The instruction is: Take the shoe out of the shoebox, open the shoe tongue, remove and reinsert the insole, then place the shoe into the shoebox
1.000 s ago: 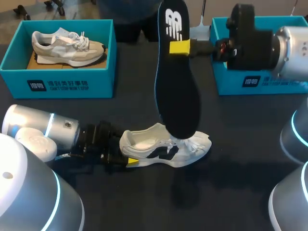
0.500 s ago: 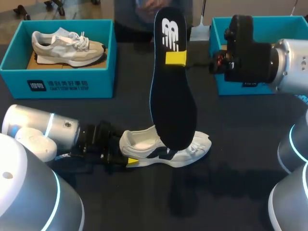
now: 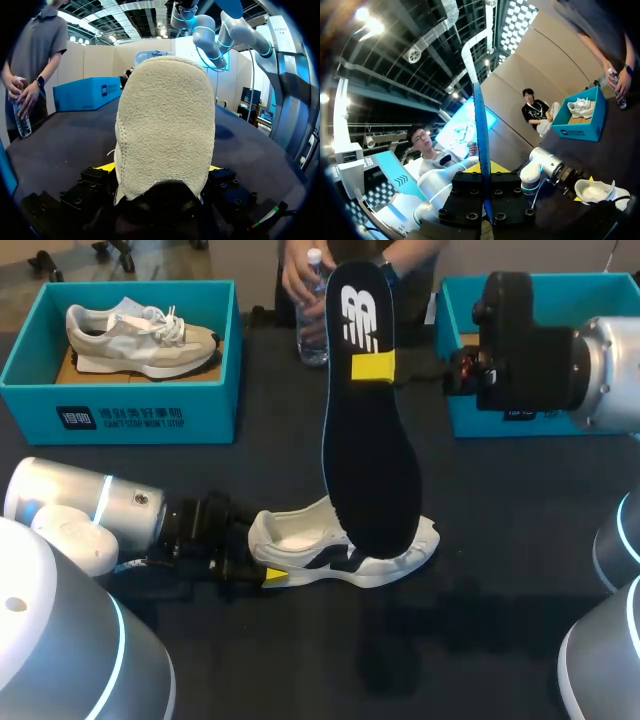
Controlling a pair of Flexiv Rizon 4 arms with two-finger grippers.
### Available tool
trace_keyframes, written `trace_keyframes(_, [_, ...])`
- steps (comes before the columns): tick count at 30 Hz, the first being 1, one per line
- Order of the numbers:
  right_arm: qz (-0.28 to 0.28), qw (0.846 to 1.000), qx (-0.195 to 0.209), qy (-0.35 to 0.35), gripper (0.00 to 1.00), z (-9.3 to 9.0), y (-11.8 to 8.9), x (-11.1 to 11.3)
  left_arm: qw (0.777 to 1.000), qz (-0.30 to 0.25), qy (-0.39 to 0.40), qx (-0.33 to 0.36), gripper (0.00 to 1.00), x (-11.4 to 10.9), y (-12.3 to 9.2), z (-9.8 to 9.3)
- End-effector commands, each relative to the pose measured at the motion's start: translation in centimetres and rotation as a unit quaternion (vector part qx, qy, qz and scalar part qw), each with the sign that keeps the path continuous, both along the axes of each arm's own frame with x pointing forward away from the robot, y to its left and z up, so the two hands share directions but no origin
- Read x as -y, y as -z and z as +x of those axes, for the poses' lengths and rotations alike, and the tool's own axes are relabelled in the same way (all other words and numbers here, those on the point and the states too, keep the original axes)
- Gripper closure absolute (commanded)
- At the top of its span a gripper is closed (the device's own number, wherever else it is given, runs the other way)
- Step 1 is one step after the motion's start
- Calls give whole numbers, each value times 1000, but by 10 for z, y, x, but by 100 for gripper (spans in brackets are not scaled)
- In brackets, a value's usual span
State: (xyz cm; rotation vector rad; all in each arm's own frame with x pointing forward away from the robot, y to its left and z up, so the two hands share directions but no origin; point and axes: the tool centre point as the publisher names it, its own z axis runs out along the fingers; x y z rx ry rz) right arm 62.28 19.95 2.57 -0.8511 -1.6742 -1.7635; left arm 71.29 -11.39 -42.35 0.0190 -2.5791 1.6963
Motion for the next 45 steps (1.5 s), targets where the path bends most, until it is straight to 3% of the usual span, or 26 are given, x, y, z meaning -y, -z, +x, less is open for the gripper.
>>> trace_keyframes(1, [-1, 1000, -1, 4, 100, -3, 0, -3, 1000, 1, 0, 0, 0, 1, 0, -1])
trace_keyframes(10, [-1, 1000, -1, 4, 100, -3, 0, -3, 1000, -6, 6, -11, 0, -8, -7, -5])
trace_keyframes(22, [-1, 1000, -1, 4, 100, -3, 0, -3, 998, 58, -25, 1, 0, -24, -21, -4])
trace_keyframes(35, [-1, 1000, -1, 4, 100, -3, 0, -3, 998, 58, -25, 1, 0, -24, -21, -4])
trace_keyframes(45, [-1, 1000, -1, 4, 100, -3, 0, -3, 993, 116, -27, 5, 0, -32, -34, 0])
